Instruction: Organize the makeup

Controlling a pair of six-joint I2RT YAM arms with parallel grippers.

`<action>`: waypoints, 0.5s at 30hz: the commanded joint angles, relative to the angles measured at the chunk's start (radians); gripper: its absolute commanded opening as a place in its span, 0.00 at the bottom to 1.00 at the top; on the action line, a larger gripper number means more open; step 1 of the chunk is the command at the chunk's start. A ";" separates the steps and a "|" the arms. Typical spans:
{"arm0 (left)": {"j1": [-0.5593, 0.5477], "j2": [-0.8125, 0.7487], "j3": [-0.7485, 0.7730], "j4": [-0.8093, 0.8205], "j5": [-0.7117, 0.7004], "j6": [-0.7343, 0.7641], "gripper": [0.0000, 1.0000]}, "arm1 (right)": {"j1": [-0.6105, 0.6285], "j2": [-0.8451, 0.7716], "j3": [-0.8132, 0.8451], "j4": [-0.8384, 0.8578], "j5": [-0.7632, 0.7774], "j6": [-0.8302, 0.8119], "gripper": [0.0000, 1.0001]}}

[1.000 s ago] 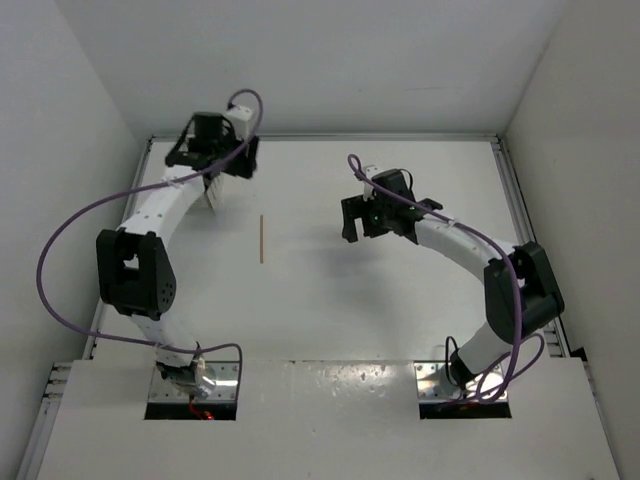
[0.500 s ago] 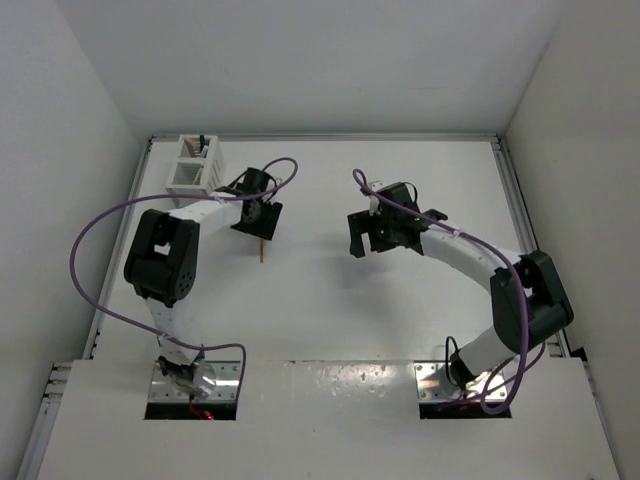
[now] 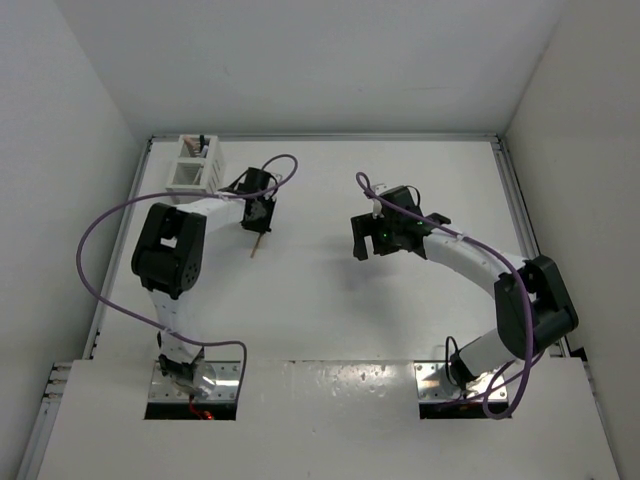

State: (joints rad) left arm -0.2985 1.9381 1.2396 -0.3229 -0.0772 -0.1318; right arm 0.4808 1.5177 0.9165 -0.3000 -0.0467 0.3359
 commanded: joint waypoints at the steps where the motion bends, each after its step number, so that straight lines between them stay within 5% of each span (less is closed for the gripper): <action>1: 0.058 0.087 0.038 -0.077 0.017 -0.026 0.00 | -0.004 -0.028 0.016 0.013 0.019 -0.006 0.89; 11: 0.176 -0.020 0.470 -0.119 0.209 0.078 0.00 | -0.004 -0.007 0.053 0.019 0.013 -0.006 0.89; 15: 0.290 -0.108 0.584 0.014 0.273 0.096 0.00 | -0.001 0.010 0.074 0.022 0.001 -0.009 0.89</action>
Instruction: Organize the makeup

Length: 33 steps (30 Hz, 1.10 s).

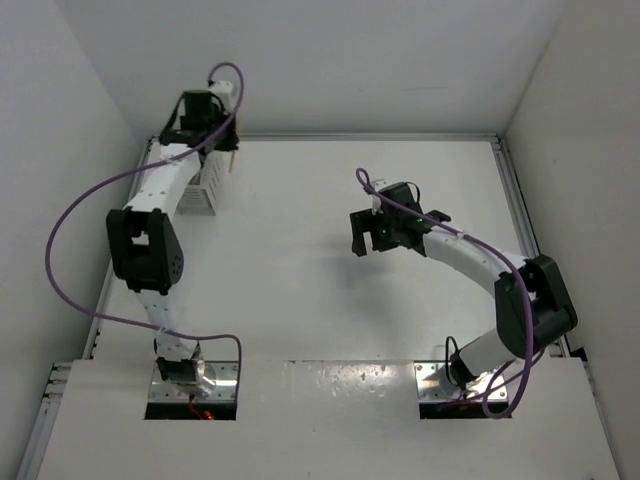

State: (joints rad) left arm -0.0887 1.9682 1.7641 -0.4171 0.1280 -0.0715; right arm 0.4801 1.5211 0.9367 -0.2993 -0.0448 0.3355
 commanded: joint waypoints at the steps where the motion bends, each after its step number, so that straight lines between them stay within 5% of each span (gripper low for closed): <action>1: 0.098 -0.158 0.045 0.145 0.068 0.048 0.00 | 0.000 0.017 0.056 0.020 -0.004 -0.009 0.89; 11: 0.274 -0.106 -0.089 0.321 0.068 0.076 0.00 | -0.003 0.100 0.164 -0.003 -0.029 -0.018 0.89; 28: 0.316 -0.058 -0.307 0.485 0.079 0.137 0.00 | -0.012 0.142 0.198 -0.017 -0.041 -0.015 0.89; 33: 0.316 -0.058 -0.328 0.483 0.123 0.147 0.12 | -0.014 0.133 0.185 -0.015 -0.040 -0.012 0.90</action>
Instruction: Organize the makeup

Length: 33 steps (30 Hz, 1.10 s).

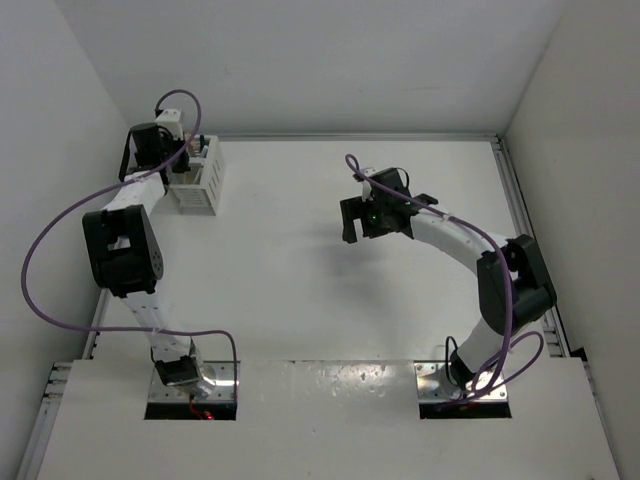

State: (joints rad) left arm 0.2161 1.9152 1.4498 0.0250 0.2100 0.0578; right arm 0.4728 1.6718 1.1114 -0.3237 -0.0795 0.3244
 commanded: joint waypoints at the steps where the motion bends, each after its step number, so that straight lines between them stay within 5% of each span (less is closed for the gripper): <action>1: 0.011 -0.016 -0.023 0.041 0.042 0.017 0.16 | -0.007 -0.021 0.008 0.009 -0.005 -0.001 0.90; 10: 0.011 -0.065 -0.074 0.010 0.052 0.027 0.35 | -0.003 -0.037 -0.007 0.015 -0.005 -0.001 0.94; 15: 0.011 -0.085 -0.074 -0.008 0.072 0.027 0.29 | -0.005 -0.041 -0.012 0.026 -0.012 -0.002 0.94; 21: 0.011 -0.094 -0.065 -0.028 0.072 0.017 0.33 | -0.003 -0.061 -0.030 0.031 -0.006 -0.010 0.94; 28: 0.011 -0.149 0.101 -0.184 0.048 -0.004 0.43 | -0.013 -0.075 -0.033 0.032 -0.017 -0.010 0.96; 33: 0.031 -0.199 0.197 -0.301 -0.099 -0.035 0.49 | -0.062 -0.102 -0.028 0.029 -0.039 0.004 1.00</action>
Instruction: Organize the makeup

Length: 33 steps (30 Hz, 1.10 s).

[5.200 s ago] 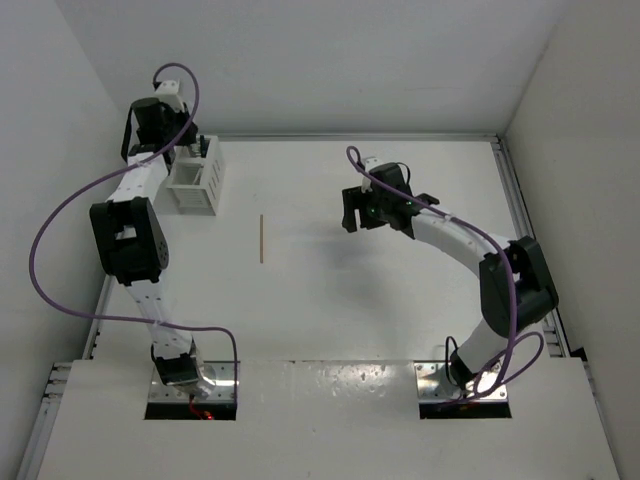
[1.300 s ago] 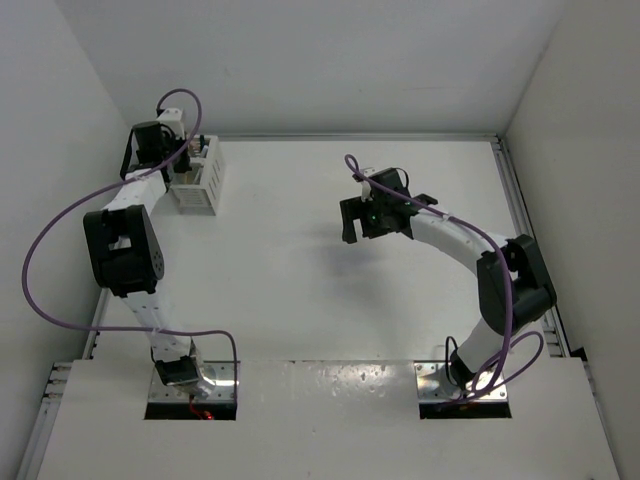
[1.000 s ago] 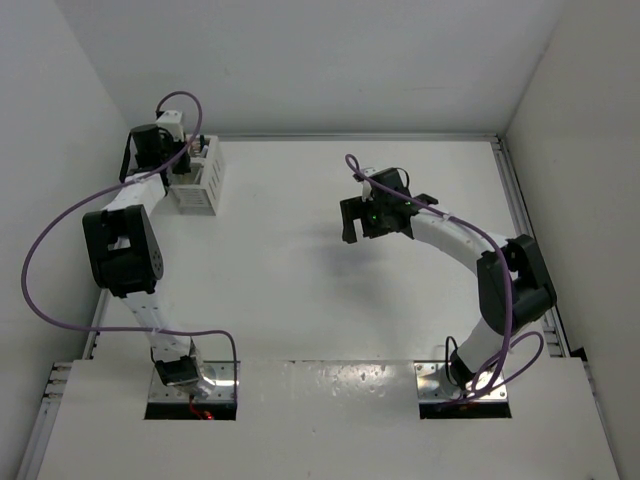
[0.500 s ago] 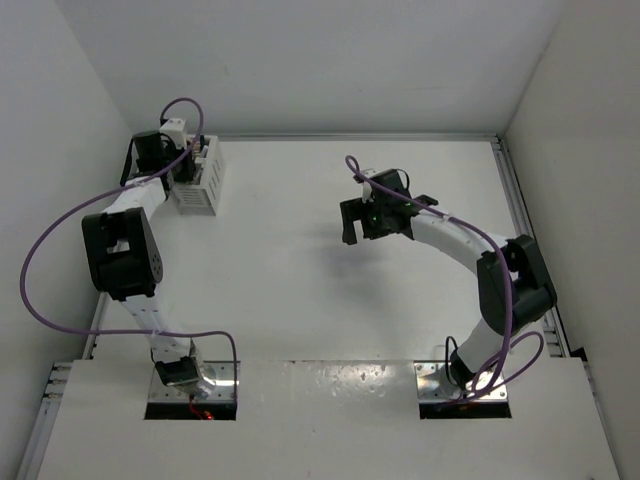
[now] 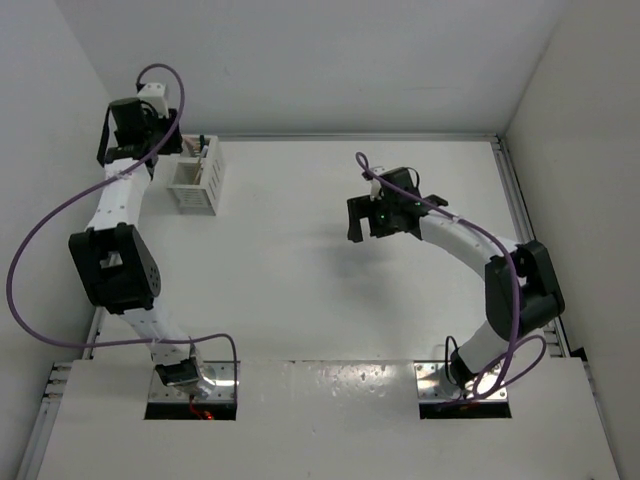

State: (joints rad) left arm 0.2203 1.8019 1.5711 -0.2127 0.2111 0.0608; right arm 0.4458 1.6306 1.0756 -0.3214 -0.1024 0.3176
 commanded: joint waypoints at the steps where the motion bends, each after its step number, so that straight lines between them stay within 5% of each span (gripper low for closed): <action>1: 0.036 -0.101 0.085 -0.077 -0.136 -0.047 0.51 | -0.057 -0.064 0.006 0.019 -0.017 0.014 1.00; 7: 0.146 -0.141 0.061 -0.159 -0.355 -0.105 0.53 | -0.217 -0.113 0.033 -0.100 -0.008 0.028 1.00; 12: 0.218 -0.188 -0.042 -0.168 -0.403 -0.145 0.53 | -0.364 -0.170 0.038 -0.197 0.070 0.017 1.00; 33: 0.314 -0.342 -0.284 -0.111 -0.270 -0.199 0.53 | -0.473 -0.247 -0.008 -0.219 0.113 -0.003 1.00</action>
State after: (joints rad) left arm 0.5163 1.4902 1.2972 -0.3584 -0.1009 -0.1078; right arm -0.0246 1.3922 1.0573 -0.5339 0.0002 0.3103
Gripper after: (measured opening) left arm 0.534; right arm 0.996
